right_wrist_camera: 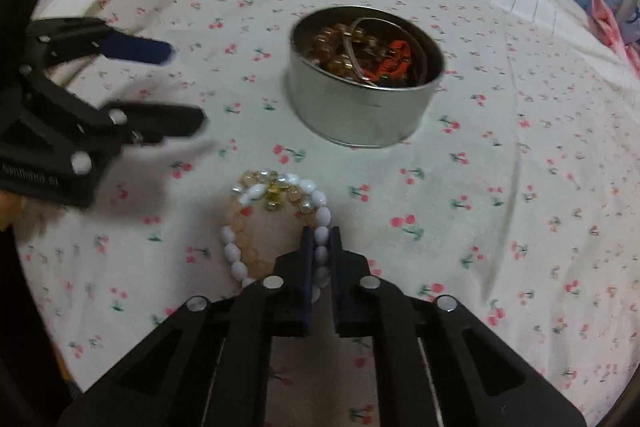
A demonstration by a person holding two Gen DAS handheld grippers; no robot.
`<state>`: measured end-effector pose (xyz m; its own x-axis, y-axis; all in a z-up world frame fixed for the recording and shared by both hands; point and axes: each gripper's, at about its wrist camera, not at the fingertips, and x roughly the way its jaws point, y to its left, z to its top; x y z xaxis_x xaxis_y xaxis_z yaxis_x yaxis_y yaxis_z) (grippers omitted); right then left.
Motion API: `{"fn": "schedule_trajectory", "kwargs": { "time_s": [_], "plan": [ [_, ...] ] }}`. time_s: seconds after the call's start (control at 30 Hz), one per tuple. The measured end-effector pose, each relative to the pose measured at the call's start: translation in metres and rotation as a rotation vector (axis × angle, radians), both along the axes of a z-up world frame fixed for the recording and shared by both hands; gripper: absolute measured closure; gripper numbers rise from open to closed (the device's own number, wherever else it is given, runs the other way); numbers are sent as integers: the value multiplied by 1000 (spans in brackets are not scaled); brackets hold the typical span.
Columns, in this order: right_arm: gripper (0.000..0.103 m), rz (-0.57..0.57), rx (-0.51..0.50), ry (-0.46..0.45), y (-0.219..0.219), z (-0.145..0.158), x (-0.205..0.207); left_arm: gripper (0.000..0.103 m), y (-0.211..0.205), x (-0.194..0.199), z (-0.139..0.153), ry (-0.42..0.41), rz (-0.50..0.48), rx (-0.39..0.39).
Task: Organize jewelry
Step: 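Grasp the white-and-peach beaded bracelets with the right tool, then carry the beaded bracelets over the tin and open the right tool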
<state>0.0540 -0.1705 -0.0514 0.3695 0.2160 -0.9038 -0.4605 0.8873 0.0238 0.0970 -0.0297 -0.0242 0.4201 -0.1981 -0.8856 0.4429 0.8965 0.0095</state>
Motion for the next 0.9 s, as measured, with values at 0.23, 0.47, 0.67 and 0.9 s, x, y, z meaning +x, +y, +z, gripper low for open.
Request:
{"fn": "schedule_trajectory", "kwargs": {
  "time_s": [0.23,0.47,0.67,0.9],
  "plan": [
    [83,-5,71,60,-14,3,4,27,-34,-15,-24,22,-102,14],
    [58,-59,67,52,-34,9,0,94,-42,-22,-25,28,-146,-20],
    [54,-44,36,48,-30,7,-1,95,-29,-22,-16,60,-152,-82],
    [51,-28,-7,38,-21,4,1,95,8,-7,1,105,-67,-257]
  ]
}}
